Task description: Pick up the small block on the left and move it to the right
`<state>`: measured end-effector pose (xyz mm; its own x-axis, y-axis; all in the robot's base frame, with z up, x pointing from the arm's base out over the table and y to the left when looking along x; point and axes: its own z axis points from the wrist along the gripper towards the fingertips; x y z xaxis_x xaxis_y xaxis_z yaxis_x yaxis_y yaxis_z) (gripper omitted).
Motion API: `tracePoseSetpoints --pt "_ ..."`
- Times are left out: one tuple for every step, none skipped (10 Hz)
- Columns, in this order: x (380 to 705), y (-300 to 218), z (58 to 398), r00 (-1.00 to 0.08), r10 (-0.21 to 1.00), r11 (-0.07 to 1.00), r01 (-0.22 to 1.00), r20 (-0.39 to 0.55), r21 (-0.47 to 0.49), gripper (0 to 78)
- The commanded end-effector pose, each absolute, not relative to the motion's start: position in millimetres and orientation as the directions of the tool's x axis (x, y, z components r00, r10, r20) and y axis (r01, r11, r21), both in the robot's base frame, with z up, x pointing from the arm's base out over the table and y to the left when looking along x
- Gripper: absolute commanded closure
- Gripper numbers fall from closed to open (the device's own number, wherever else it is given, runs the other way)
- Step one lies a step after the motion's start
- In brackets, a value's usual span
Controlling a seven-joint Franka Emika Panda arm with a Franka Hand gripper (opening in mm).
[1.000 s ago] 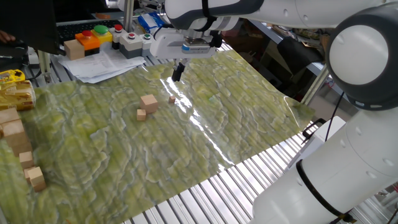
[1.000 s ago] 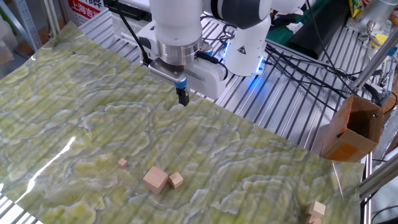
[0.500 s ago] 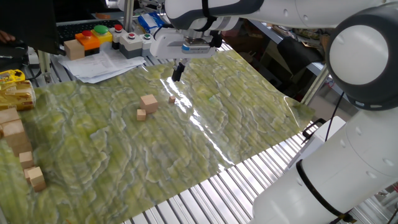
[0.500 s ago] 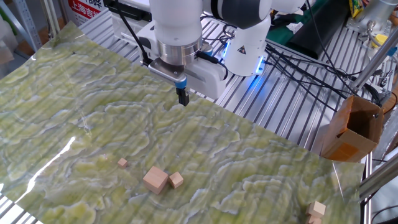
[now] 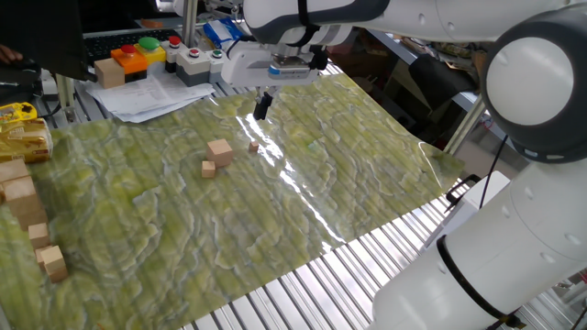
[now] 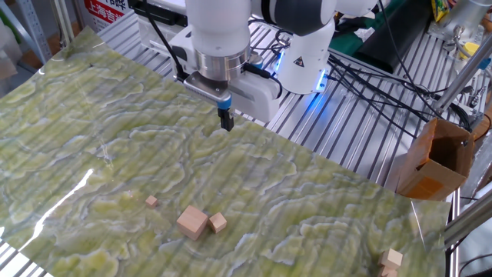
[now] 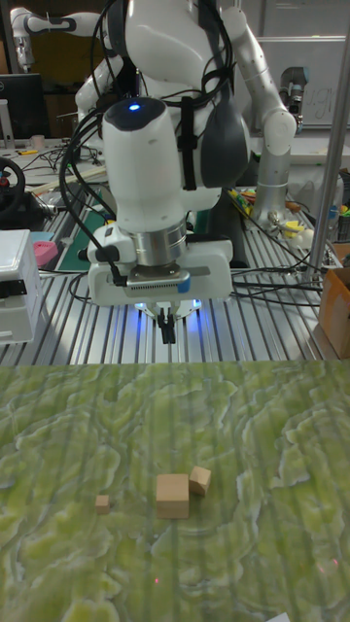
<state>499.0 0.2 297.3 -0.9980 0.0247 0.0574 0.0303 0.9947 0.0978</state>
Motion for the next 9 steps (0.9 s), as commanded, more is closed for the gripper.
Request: tracePoseSetpoints --pt "509 -2 300 -0.999 -0.028 1.000 -0.028 0.042 -0.004 77.6" --pt "518 -5 303 -0.999 -0.041 0.999 -0.041 0.035 0.001 77.6" --pt "531 -10 311 -0.998 -0.056 0.998 -0.056 0.036 0.000 77.6" --pt "545 -16 321 -0.997 -0.066 0.998 -0.066 0.030 0.000 77.6" --pt "560 -23 328 -0.997 -0.079 0.997 -0.079 0.007 -0.002 77.6" --pt "573 -31 332 -0.995 -0.098 0.995 -0.098 -0.002 -0.013 77.6" --pt "586 -39 336 -0.992 -0.123 0.992 -0.122 -0.002 -0.033 77.6" --pt "594 -46 338 -0.990 -0.139 0.990 -0.139 0.001 -0.035 77.6" --pt "598 -54 338 -0.989 -0.151 0.988 -0.151 -0.002 -0.040 77.6"
